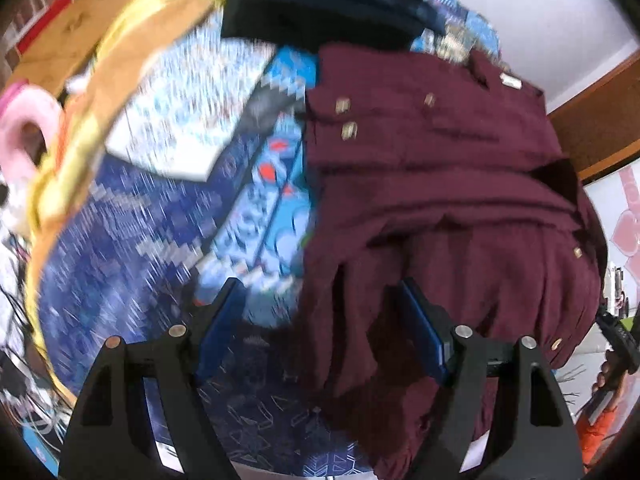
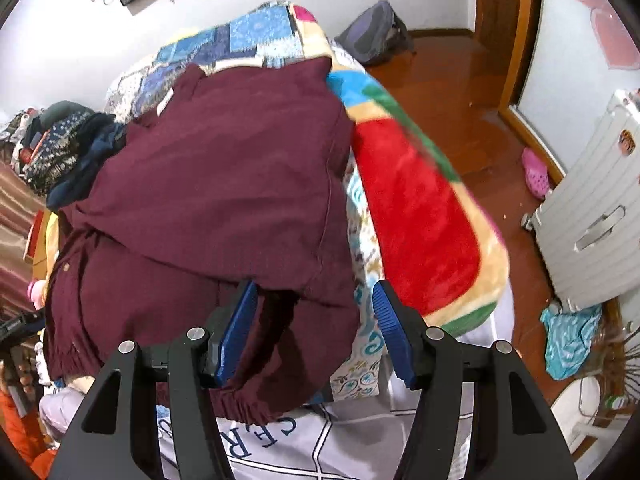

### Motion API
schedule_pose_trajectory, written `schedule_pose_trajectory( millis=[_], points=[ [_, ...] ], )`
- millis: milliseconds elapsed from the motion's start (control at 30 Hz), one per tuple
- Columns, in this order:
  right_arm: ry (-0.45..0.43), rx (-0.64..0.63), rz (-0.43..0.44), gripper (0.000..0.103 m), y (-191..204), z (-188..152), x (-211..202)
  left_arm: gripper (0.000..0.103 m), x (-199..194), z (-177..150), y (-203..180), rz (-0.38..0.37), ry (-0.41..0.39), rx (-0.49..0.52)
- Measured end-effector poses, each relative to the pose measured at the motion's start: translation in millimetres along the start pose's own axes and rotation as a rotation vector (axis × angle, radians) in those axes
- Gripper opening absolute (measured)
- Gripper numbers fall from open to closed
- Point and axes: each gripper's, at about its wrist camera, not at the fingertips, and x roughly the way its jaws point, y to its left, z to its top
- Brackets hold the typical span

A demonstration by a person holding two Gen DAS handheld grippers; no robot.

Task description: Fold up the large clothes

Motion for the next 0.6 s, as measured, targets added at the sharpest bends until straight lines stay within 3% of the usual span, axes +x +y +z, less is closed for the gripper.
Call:
schedule_pose_trajectory(
  millis=[100, 233, 333, 400, 500, 533, 600],
  points=[
    [0.041, 0.017, -0.003, 0.056, -3.8, -7.5, 10.9, 0.078, 0.2, -3.0, 4.4, -0.013, -0.021, -0.015],
    [0.023, 0.063, 0.050, 0.056, -7.5, -14.3, 8.2, 0.078, -1.4, -4.1, 0.2, -0.075, -0.006, -0.005],
    [-0.034, 0.070, 0.075, 0.056, -5.1, -16.6, -1.7, 0.078, -3.6, -5.8, -12.1, -0.110, -0.007, 0.049],
    [-0.082, 0.076, 0.059, 0.049, -3.5, -14.4, -10.5, 0.075, -6.2, -5.7, -17.5, -0.130, -0.019, 0.062],
    [-0.109, 0.113, 0.091, 0.037, -8.8, -9.9, -17.7, 0.056, -11.8, -4.6, -25.8, -0.176, -0.037, 0.088],
    [-0.102, 0.119, 0.106, 0.035, -10.2, -9.7, -16.3, 0.046, -13.9, -4.5, -28.3, -0.184, -0.047, 0.099],
    [-0.072, 0.122, 0.101, 0.012, -12.1, -10.9, -9.2, 0.027, -17.3, -2.3, -32.2, -0.185, -0.064, 0.115]
  ],
)
